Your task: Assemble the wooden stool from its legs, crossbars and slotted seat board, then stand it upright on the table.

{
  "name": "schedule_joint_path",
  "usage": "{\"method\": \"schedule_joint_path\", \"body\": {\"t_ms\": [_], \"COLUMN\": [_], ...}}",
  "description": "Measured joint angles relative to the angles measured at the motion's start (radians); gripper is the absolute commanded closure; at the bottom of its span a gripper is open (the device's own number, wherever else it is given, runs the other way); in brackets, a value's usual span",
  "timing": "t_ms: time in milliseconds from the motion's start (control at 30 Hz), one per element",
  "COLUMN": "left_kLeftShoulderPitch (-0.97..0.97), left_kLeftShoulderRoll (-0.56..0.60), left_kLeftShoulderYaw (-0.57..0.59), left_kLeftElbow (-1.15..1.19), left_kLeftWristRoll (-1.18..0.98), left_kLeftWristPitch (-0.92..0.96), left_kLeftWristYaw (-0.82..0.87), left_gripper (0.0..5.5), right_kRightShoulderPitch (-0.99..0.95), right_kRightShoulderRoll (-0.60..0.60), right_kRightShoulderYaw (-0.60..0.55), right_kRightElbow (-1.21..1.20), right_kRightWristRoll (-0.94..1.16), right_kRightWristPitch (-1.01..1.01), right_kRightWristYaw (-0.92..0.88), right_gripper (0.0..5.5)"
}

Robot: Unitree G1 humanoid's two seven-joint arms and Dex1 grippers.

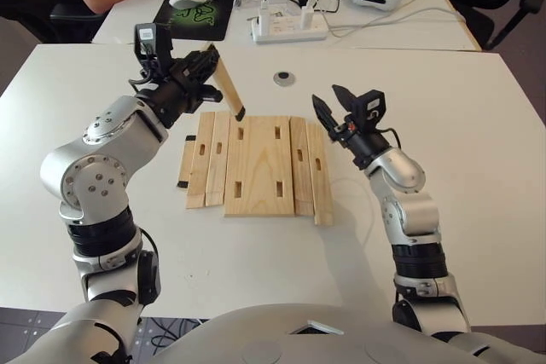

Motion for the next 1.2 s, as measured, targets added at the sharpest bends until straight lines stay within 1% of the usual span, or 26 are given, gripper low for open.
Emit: {"method": "schedule_joint_path", "body": {"t_ms": [100,233,333,533,900,1067,1200], "left_kLeftShoulderPitch": [0.075,0.215,0.276,0.301,0.318,0.356,0.364], "left_kLeftShoulderRoll": [0.006,-0.041,-0.060,-0.063,-0.130,-0.165,-0.175], "left_kLeftShoulderYaw": [-0.029,-0.073,-0.083,-0.091,-0.089,-0.092,-0.090], "left_kLeftElbow": [-0.047,-0.088,-0.109,-0.113,-0.087,-0.070,-0.068], "left_kLeftWristRoll": [0.079,0.170,0.224,0.326,0.376,0.399,0.414], "left_kLeftWristPitch": [-0.034,-0.081,-0.109,-0.181,-0.227,-0.249,-0.257], "left_kLeftWristYaw": [0.016,0.052,0.062,0.059,0.038,0.032,0.021], "left_gripper": [5.06,5.06,5.06,5.06,5.06,5.06,5.06], "right_kRightShoulderPitch": [0.022,0.011,0.000,0.008,0.000,-0.001,-0.001], "right_kRightShoulderRoll": [-0.001,-0.001,-0.006,-0.012,-0.018,-0.018,-0.018], "right_kRightShoulderYaw": [-0.021,-0.015,-0.008,0.002,0.029,0.043,0.056], "right_kRightElbow": [0.000,0.009,0.011,0.005,0.001,0.001,0.000], "right_kRightWristRoll": [-0.001,-0.002,-0.002,-0.001,0.000,0.000,0.000], "right_kRightWristPitch": [0.011,0.022,0.037,0.056,0.077,0.083,0.090], "right_kRightWristYaw": [-0.027,-0.029,-0.026,-0.023,-0.005,0.005,0.009], "right_gripper": [3.15,3.15,3.15,3.15,3.15,3.15,3.15]}}
